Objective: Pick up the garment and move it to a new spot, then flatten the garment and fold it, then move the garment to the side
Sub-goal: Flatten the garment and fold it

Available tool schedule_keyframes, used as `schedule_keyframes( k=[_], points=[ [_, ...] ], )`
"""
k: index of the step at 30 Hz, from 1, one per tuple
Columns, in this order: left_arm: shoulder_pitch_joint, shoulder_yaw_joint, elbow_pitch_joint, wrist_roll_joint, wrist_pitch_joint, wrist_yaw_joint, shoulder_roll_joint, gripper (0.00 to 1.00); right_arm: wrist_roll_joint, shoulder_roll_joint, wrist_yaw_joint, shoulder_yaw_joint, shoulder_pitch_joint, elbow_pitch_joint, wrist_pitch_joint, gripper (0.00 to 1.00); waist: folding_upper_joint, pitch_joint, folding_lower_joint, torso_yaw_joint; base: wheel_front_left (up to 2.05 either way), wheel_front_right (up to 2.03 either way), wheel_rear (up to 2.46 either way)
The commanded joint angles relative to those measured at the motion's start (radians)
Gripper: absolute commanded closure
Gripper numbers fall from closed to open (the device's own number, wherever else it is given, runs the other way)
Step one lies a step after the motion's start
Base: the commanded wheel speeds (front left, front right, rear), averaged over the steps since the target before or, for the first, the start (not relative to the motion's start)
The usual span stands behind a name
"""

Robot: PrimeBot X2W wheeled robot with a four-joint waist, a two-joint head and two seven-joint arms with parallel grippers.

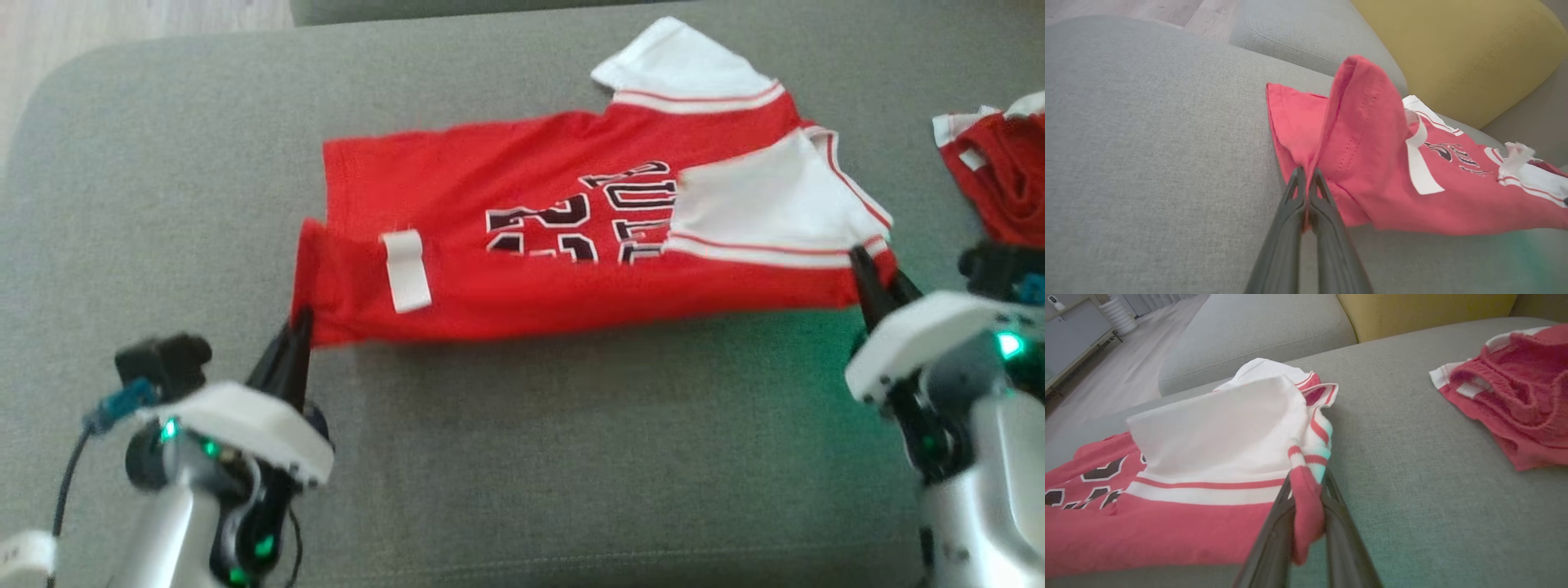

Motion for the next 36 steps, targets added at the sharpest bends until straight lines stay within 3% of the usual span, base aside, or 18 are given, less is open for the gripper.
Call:
schedule_keyframes(
  k=[1, 8, 18, 19, 20, 21, 22, 28, 34, 36],
  points=[
    [0.015, 0.032, -0.043, 0.006, 0.003, 0.003, 0.030, 1.00, 0.009, -0.017, 0.006, 0.008, 0.026, -0.056, 0.010, 1.00, 0.0000, -0.005, 0.0000, 0.003, 0.00, 0.00, 0.00],
    [0.166, 0.017, -0.113, -0.024, 0.047, 0.034, 0.019, 1.00, 0.029, -0.007, 0.006, -0.041, 0.225, -0.219, 0.084, 1.00, 0.0000, -0.015, 0.0000, 0.010, 0.00, 0.00, 0.00],
    [0.181, 0.024, -0.003, -0.068, 0.040, 0.036, -0.011, 1.00, 0.034, 0.026, 0.006, -0.041, 0.317, -0.226, 0.057, 1.00, 0.0000, 0.008, 0.0000, -0.012, 0.00, 0.00, 0.00],
    [0.178, 0.025, 0.005, -0.068, 0.037, 0.034, -0.010, 0.85, 0.032, 0.027, 0.006, -0.040, 0.318, -0.224, 0.052, 0.92, 0.0000, 0.008, 0.0000, -0.014, 0.00, 0.00, 0.00],
    [0.175, 0.026, 0.012, -0.067, 0.033, 0.034, -0.008, 0.53, 0.031, 0.028, 0.006, -0.039, 0.320, -0.221, 0.048, 0.62, 0.0000, 0.008, 0.0000, -0.017, 0.00, 0.00, 0.00],
    [0.173, 0.028, 0.019, -0.065, 0.028, 0.034, -0.006, 0.00, 0.032, 0.029, 0.006, -0.039, 0.321, -0.219, 0.043, 0.24, 0.0000, 0.009, 0.0000, -0.019, 0.00, 0.00, 0.00],
    [0.171, 0.029, 0.024, -0.064, 0.024, 0.034, -0.004, 0.00, 0.031, 0.029, 0.006, -0.038, 0.322, -0.217, 0.036, 0.00, 0.0000, 0.009, 0.0000, -0.022, 0.00, 0.00, 0.00],
    [0.153, 0.050, 0.003, -0.046, -0.010, 0.041, 0.024, 0.00, 0.035, 0.031, 0.006, -0.055, 0.337, -0.232, -0.019, 0.00, 0.0000, 0.013, 0.0000, -0.036, 0.00, 0.00, 0.00],
    [0.076, 0.064, -0.026, -0.013, -0.003, 0.042, 0.080, 0.00, 0.022, 0.031, 0.006, -0.050, 0.305, -0.275, -0.074, 0.00, 0.0000, 0.043, 0.0000, -0.051, 0.00, 0.00, 0.00],
    [-0.014, 0.058, -0.025, 0.012, 0.031, 0.029, 0.124, 0.00, 0.017, 0.031, 0.006, -0.019, 0.269, -0.302, -0.089, 0.00, 0.0000, 0.077, 0.0000, -0.057, 0.00, 0.00, 0.00]
  ],
)
